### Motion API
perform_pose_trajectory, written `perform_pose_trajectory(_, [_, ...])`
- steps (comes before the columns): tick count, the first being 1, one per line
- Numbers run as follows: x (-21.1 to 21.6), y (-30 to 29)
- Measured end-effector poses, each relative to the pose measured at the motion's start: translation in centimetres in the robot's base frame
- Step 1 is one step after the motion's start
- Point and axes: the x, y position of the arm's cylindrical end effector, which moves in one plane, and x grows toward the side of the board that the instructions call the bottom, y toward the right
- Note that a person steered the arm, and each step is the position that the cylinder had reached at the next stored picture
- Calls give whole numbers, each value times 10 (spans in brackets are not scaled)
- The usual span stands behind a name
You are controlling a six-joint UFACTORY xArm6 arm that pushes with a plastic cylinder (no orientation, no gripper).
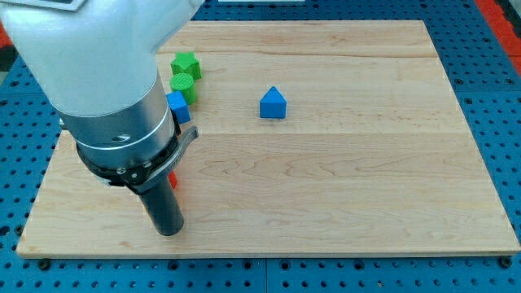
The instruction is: Place your hand to the left of the hexagon
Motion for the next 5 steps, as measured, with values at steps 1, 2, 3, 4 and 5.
perform_pose_trajectory(1, [-3, 1])
perform_pose_trajectory(2, [-4, 1])
perform_pose_trajectory(3, [31, -18])
perform_pose_trajectory(4, [17, -83])
perform_pose_trajectory(5, [-48, -147])
